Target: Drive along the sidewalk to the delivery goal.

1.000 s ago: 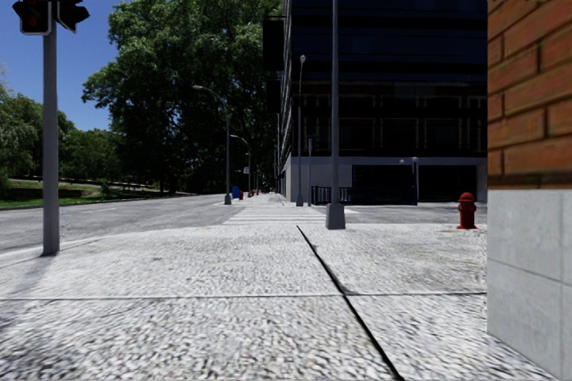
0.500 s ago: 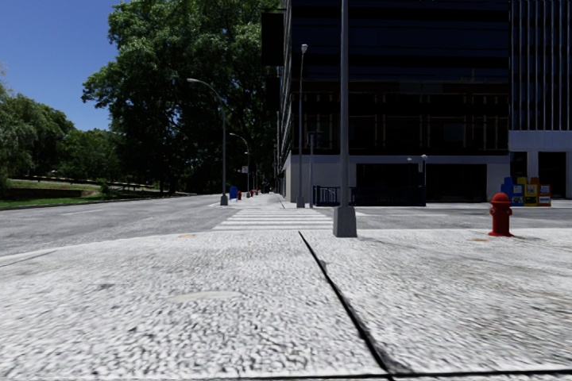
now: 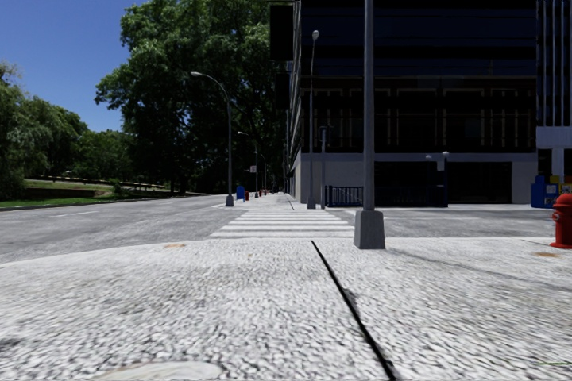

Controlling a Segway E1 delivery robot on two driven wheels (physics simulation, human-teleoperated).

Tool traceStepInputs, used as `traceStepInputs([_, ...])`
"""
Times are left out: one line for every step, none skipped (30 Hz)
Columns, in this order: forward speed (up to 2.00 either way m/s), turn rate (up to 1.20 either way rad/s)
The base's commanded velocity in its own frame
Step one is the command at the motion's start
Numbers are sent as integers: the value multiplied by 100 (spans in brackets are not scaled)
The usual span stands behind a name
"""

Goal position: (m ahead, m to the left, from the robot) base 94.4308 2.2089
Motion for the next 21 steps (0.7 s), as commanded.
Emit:
traceStepInputs([200, 0])
traceStepInputs([200, 0])
traceStepInputs([200, 0])
traceStepInputs([200, 0])
traceStepInputs([200, 0])
traceStepInputs([200, 0])
traceStepInputs([200, 0])
traceStepInputs([200, 0])
traceStepInputs([200, 0])
traceStepInputs([200, 0])
traceStepInputs([200, 0])
traceStepInputs([200, 0])
traceStepInputs([200, 0])
traceStepInputs([200, 0])
traceStepInputs([200, 0])
traceStepInputs([200, 0])
traceStepInputs([200, 0])
traceStepInputs([200, 0])
traceStepInputs([200, 0])
traceStepInputs([200, 0])
traceStepInputs([200, 4])
